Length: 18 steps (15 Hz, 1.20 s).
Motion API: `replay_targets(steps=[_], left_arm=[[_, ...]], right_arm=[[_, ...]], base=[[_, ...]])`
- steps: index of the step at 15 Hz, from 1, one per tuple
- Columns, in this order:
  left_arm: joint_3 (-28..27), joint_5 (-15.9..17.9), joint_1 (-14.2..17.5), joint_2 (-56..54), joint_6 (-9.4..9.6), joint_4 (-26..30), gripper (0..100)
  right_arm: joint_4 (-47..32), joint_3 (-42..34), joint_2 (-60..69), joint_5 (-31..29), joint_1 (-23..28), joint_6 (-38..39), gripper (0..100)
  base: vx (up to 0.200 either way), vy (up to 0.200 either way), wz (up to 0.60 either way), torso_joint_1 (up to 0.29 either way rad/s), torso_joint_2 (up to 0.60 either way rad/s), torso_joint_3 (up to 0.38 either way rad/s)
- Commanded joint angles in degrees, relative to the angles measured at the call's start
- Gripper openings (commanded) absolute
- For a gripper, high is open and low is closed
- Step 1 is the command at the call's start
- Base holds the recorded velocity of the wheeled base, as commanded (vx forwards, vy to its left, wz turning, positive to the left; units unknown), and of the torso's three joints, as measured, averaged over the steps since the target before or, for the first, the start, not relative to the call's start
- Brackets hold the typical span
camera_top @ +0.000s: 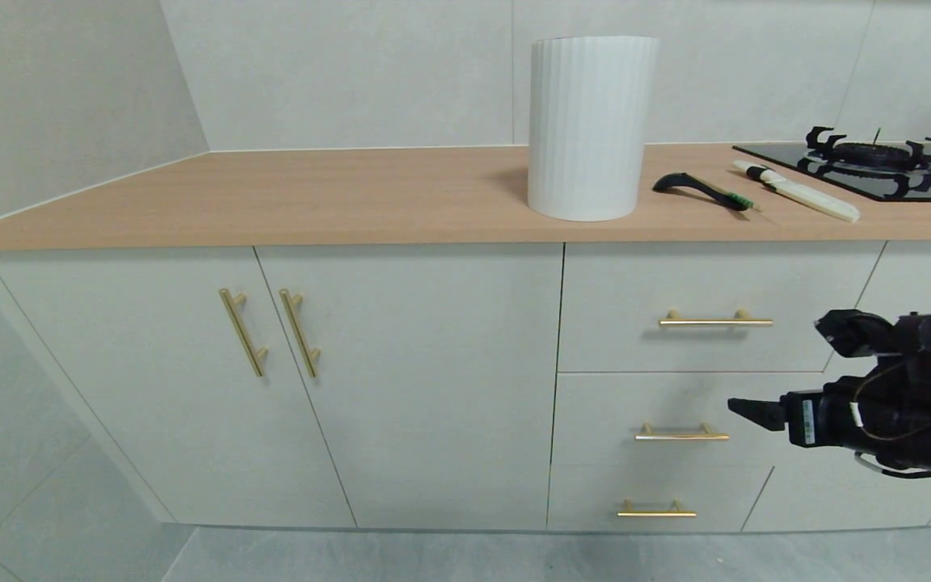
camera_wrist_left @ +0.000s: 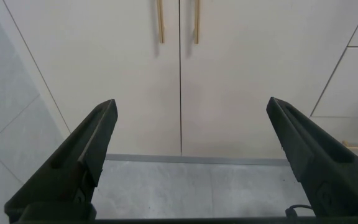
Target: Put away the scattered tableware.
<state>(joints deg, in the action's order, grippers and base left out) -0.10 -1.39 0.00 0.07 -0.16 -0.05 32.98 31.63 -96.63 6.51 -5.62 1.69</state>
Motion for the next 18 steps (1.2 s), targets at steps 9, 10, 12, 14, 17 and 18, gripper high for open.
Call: replay_targets(steps=[9, 10, 12, 14, 17, 18], left_arm=[[0.01, -0.02, 0.00, 0.01, -0.02, 0.05, 100], [0.01, -0.02, 0.00, 0.01, -0.02, -0.04, 100], [0.01, -0.02, 0.00, 0.01, -0.02, -0.04, 100], [0.01, -0.02, 0.00, 0.01, -0.02, -0.04, 100], [0.01, -0.02, 0.00, 0.01, -0.02, -0.04, 100], [0.01, -0.02, 0.00, 0.01, -0.02, -0.04, 100]], right_arm=[[21.17, 3.43, -29.93, -11.78, -2.82, -0.02, 100], [23.63, 3.70, -32.04, -12.66, -2.82, -0.02, 100], [26.53, 4.93, -35.38, -15.21, -2.82, -0.02, 100], [29.08, 5.54, -37.49, -16.35, -2.82, -0.02, 100], [31.10, 7.21, -39.51, -17.06, -2.82, 1.38, 100], [31.18, 8.00, -40.30, -17.06, -2.82, 1.82, 100]], base=[[0.000, 0.000, 0.00, 0.000, 0.00, 0.000], [0.000, 0.000, 0.00, 0.000, 0.00, 0.000], [0.000, 0.000, 0.00, 0.000, 0.00, 0.000], [0.000, 0.000, 0.00, 0.000, 0.00, 0.000], [0.000, 0.000, 0.00, 0.000, 0.00, 0.000], [0.000, 0.000, 0.00, 0.000, 0.00, 0.000]])
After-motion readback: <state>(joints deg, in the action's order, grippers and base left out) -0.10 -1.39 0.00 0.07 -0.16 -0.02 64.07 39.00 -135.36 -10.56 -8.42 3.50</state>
